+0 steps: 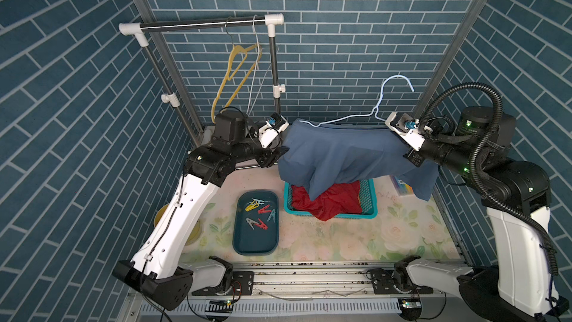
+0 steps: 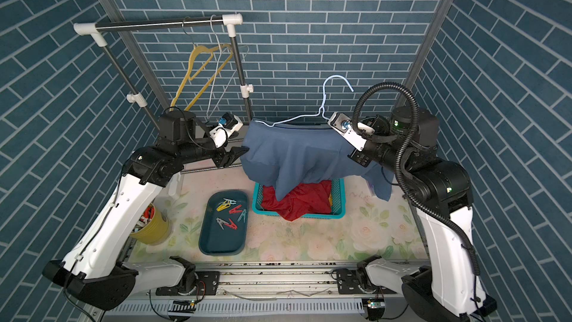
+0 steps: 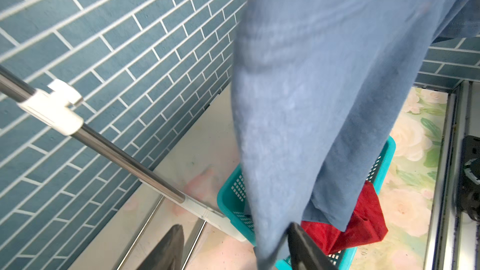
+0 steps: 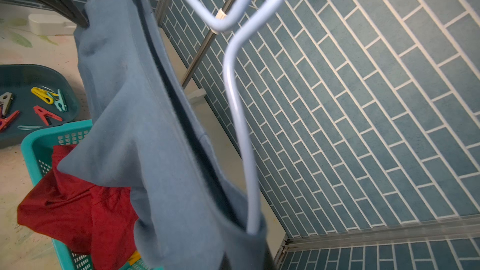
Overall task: Remove the clothespins securing t-shirts to the hanger
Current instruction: Remove the T-shirt from the hanger.
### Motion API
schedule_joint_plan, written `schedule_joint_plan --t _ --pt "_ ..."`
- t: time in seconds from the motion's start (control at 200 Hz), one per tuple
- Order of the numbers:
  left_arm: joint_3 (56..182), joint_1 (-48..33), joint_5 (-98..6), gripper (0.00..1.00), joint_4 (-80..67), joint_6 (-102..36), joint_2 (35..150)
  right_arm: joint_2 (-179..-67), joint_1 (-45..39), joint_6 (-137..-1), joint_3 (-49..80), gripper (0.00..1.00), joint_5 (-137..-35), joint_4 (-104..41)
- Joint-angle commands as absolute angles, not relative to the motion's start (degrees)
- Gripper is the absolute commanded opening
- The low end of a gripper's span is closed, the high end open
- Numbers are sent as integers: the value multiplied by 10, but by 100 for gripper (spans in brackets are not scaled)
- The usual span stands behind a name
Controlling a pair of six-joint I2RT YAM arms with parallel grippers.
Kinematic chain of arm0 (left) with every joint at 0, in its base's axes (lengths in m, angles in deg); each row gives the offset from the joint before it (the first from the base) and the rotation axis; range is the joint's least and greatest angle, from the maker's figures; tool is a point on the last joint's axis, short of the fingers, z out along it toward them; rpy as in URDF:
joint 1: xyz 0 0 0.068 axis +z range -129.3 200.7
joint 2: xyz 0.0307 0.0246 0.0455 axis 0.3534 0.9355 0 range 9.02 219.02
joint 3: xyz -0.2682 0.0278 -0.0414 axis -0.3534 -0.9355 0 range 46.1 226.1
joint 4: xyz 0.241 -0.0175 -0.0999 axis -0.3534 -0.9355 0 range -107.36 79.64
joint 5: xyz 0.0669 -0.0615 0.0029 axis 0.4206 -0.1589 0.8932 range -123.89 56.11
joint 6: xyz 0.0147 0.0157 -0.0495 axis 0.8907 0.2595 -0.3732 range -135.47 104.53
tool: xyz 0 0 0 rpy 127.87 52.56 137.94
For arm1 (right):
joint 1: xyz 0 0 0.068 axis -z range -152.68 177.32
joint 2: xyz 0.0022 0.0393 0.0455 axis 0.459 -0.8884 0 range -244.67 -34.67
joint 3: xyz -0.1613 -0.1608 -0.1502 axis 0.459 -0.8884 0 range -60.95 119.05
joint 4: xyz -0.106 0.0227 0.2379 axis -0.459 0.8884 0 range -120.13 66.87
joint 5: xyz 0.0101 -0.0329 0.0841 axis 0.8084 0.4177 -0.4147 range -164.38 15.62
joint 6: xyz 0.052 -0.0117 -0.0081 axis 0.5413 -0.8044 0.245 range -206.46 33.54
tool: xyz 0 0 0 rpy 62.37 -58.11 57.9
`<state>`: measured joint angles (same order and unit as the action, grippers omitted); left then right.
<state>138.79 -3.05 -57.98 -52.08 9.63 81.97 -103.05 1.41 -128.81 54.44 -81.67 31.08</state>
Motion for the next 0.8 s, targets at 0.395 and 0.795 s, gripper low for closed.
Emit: schedule_joint_plan --t 0.395,0.795 --pt "1475 -23 -714 40 -536 85 900 -1011 16 -1288 530 0 -865 305" --pt "1445 -23 -747 0 -517 64 899 -1031 16 -1276 537 0 -735 241"
